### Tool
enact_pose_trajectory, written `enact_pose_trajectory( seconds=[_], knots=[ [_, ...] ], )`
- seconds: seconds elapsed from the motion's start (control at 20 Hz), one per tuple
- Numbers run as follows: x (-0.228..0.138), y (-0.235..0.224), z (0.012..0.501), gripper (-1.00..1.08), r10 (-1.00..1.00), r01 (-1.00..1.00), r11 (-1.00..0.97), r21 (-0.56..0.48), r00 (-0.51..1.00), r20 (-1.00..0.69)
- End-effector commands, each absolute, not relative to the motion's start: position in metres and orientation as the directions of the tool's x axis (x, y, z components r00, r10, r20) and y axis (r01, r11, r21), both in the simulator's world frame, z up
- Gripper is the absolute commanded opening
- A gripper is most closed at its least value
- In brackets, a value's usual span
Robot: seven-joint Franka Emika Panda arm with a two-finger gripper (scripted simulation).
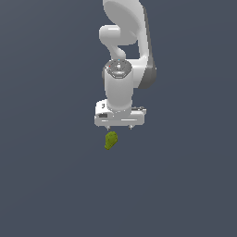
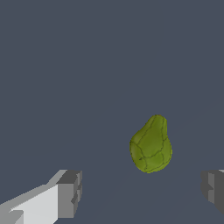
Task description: Pick up the object and move it to a goal position.
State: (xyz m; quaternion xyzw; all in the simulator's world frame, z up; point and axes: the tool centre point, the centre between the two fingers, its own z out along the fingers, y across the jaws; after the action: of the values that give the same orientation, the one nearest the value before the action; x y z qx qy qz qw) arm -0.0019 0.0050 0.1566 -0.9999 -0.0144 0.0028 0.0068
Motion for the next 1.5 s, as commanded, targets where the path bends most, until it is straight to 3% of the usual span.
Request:
enact_pose_trajectory(
  seconds=[0.0,0.65,1.45],
  knots=[
    [-0.001,0.005,0.158,1.0,0.037,0.037,-0.999,-0.014,0.999,-0.002],
    [-0.002,-0.002,0.147,1.0,-0.091,-0.092,-0.996,-0.015,0.996,-0.006],
    [-0.006,-0.029,0.11,1.0,-0.525,-0.526,-0.851,-0.007,0.851,-0.008]
  ],
)
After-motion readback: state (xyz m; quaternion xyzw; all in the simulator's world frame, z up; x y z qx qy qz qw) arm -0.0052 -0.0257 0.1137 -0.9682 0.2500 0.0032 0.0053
